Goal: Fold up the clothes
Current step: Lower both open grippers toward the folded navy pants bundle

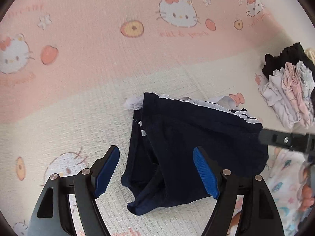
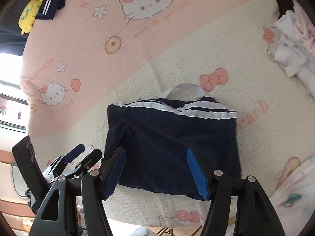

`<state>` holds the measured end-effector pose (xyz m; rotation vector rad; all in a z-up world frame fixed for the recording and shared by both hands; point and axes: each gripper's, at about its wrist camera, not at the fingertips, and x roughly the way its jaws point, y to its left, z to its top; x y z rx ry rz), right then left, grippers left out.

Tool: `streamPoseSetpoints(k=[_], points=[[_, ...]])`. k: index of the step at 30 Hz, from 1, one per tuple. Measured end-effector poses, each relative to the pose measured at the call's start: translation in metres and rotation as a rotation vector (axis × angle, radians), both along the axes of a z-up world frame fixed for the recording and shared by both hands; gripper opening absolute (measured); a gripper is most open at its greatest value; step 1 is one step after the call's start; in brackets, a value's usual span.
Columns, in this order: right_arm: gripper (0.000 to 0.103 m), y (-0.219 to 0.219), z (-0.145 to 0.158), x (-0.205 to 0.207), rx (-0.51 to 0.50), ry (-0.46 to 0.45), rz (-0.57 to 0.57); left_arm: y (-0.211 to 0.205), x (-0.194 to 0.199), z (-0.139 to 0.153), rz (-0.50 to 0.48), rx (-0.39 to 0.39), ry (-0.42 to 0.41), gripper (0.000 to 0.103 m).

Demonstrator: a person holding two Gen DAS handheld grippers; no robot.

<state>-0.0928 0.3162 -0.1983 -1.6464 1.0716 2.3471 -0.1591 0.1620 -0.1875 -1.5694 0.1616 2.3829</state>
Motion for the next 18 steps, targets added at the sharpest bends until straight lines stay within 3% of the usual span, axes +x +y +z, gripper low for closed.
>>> streamPoseSetpoints(k=[7,12,18], points=[[0.073,0.007,0.002,0.013,0.064,-0.029,0.007,0.004,0.017,0.005,-0.064,-0.097,0.017,0.076],[0.073,0.012,-0.006,0.031,0.056,-0.059,-0.002,-0.001,0.026,-0.002,-0.062,-0.08,-0.014,0.076],[0.073,0.037,-0.021,0.055,-0.012,-0.095,-0.111,-0.016,0.024,-0.012,-0.012,-0.019,-0.077,0.076]])
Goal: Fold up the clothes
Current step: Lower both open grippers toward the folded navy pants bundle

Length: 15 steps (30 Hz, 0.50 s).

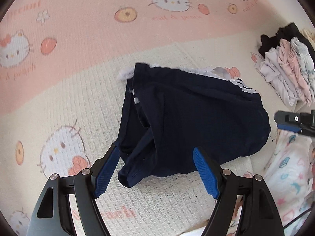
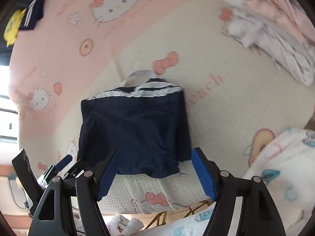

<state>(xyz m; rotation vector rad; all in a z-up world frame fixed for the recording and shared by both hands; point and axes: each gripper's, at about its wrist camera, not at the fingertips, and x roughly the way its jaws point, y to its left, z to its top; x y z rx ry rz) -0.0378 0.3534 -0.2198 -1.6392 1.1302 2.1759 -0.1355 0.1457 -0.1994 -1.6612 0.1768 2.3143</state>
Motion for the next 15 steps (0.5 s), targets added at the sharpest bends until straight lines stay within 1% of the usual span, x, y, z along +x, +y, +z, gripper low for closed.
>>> streamPoseSetpoints(k=[3,7,15], points=[[0.074,0.006,-0.003,0.005,-0.005,-0.01,-0.021,-0.004,0.0,-0.001,0.008,0.004,-0.001,0.076],[0.074,0.004,-0.01,0.006,0.012,-0.034,0.002,-0.012,0.003,-0.001,0.018,0.012,-0.008,0.076],[0.074,-0.001,-0.033,0.003,-0.001,-0.094,0.017,-0.025,0.015,0.003,0.032,0.04,-0.012,0.076]])
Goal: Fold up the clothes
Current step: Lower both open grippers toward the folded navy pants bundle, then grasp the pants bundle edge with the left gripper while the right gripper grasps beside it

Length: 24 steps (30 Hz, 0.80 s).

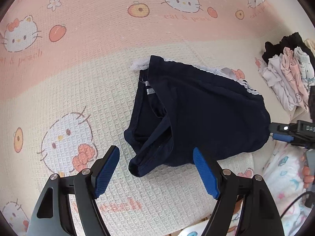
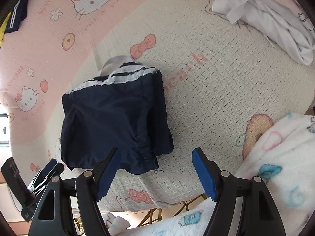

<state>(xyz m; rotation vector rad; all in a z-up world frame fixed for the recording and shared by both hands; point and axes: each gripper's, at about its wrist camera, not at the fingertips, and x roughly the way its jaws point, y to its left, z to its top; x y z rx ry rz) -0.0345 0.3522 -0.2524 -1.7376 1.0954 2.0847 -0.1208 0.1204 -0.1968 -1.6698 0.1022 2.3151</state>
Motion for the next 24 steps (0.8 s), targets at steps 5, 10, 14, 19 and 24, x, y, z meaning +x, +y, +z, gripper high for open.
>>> streamPoseSetpoints(k=[5,10,14,19,24], points=[[0.074,-0.004,-0.01,-0.006,-0.02,-0.021,0.02,0.008,0.008,-0.008,-0.048,-0.022,0.001,0.076],[0.074,-0.007,-0.018,-0.014,-0.036,-0.034,0.052,0.015,0.009,-0.026,-0.067,-0.094,0.012,0.076],[0.074,-0.01,-0.023,-0.02,-0.053,-0.03,0.068,0.009,0.008,-0.028,-0.048,-0.097,0.053,0.076],[0.074,-0.016,-0.025,-0.026,-0.021,-0.052,0.105,-0.005,0.001,-0.031,-0.01,-0.042,0.058,0.064],[0.03,-0.028,-0.021,-0.034,0.092,-0.074,0.182,-0.011,-0.006,-0.04,0.021,0.023,-0.001,0.033]])
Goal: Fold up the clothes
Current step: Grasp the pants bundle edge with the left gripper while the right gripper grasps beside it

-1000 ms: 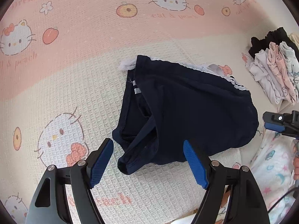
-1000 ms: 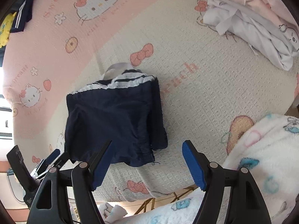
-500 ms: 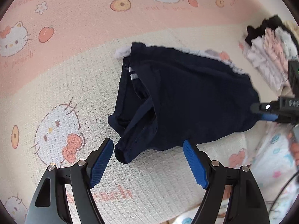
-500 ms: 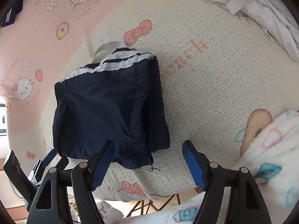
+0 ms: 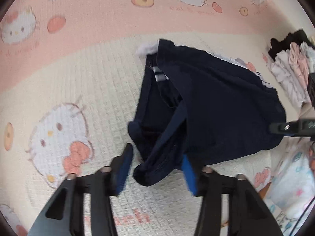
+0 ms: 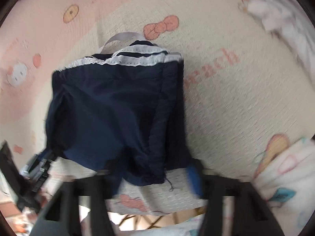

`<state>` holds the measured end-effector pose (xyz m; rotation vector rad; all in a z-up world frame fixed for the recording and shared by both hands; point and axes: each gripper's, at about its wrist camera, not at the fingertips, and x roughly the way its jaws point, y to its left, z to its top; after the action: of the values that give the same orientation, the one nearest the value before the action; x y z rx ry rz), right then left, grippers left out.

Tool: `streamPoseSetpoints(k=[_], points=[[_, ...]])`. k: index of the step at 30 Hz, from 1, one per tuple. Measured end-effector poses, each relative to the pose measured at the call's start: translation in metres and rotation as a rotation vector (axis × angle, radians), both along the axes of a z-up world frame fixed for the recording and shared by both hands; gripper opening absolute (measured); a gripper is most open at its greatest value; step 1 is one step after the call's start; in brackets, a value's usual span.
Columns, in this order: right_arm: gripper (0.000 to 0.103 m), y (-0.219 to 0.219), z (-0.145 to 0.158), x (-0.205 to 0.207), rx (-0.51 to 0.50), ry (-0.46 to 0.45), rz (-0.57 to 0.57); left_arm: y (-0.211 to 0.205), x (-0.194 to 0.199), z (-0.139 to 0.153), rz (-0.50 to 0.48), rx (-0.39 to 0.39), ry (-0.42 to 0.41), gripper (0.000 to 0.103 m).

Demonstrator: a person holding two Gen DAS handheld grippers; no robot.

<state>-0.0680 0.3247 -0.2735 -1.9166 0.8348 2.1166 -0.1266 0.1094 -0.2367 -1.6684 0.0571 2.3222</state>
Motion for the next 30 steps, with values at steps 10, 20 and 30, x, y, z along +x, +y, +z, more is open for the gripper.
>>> streamPoseSetpoints(k=[10,20,30], points=[[0.024,0.002,0.006,-0.002,0.052,0.019,0.021,-0.026,-0.009,0.007,0.065,0.018,-0.003,0.019],[0.024,0.011,0.009,0.0,0.164,-0.004,0.004,-0.031,-0.01,0.007,0.059,-0.033,-0.012,0.012],[0.051,0.014,0.002,0.009,0.056,0.013,-0.043,-0.024,-0.029,0.029,0.096,0.242,-0.103,0.049]])
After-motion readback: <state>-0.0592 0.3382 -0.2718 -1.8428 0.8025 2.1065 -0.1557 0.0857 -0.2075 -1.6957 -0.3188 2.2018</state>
